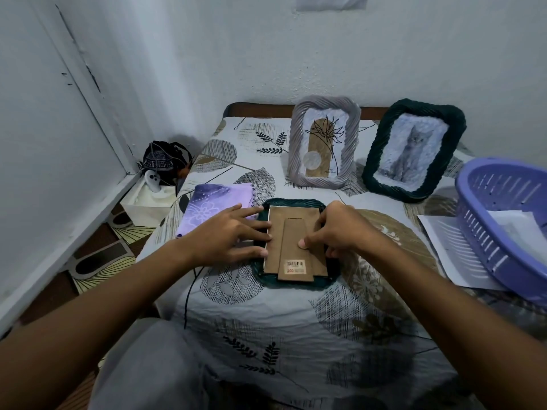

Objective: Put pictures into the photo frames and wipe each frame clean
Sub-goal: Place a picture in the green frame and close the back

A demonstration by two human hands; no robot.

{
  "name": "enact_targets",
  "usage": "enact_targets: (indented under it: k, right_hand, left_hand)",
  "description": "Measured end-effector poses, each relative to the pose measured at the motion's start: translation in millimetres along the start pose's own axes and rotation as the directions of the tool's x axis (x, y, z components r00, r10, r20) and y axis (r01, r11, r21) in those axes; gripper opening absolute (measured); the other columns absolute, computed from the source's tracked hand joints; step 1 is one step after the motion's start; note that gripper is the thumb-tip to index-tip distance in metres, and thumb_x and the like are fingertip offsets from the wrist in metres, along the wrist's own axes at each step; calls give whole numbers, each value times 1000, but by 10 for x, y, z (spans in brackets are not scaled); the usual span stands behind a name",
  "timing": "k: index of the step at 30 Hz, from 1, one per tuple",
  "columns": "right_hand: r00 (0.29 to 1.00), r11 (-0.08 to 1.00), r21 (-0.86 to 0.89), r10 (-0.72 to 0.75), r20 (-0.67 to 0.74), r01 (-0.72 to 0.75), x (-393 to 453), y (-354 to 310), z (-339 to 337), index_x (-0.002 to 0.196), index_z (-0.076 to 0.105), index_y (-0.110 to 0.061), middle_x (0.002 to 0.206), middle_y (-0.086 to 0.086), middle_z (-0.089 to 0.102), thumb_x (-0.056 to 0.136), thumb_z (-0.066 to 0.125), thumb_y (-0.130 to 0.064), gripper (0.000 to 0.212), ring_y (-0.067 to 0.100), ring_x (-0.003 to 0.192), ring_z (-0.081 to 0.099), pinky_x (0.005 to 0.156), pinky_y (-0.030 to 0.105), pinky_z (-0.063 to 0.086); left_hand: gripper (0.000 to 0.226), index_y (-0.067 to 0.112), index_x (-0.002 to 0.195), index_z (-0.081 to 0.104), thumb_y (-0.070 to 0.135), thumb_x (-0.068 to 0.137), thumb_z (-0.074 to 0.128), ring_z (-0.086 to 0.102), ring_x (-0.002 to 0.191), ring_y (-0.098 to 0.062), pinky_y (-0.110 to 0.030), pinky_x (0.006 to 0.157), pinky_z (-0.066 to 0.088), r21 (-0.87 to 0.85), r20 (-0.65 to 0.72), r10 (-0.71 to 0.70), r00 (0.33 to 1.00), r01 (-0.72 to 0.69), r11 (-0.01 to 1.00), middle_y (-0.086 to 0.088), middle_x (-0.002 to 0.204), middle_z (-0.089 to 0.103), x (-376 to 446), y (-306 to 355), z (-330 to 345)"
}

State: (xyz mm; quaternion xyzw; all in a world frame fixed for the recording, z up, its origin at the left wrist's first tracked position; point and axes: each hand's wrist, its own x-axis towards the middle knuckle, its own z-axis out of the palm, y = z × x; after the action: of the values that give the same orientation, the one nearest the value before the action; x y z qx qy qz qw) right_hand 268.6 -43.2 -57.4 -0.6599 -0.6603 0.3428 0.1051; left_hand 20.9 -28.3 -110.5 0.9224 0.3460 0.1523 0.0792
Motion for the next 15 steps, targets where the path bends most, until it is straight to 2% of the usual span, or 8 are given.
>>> enact_targets:
  k: [4, 15]
  right_hand:
    - [1000, 1000, 16, -4, 8, 4, 8, 11, -10, 89, 65, -1, 77, 10, 70, 65, 88, -30, 44, 25, 57, 70, 62, 43, 61]
    - [1000, 1000, 27, 2, 4, -2, -3, -9, -12, 92, 64, 1, 75, 11, 70, 66, 87, -26, 43, 26, 58, 71, 63, 44, 60]
  left_hand:
    - [57, 23, 118, 68, 65, 85, 48, 36, 139, -19, -53, 107, 36, -44, -8, -30, 1000, 30, 999, -1, 131, 59, -31, 5, 18]
    - [69, 24, 117, 69, 75, 81, 40, 33, 139, -13, -49, 113, 27, -85, 3, -92, 996, 92, 992, 3, 132, 58, -27, 12, 33]
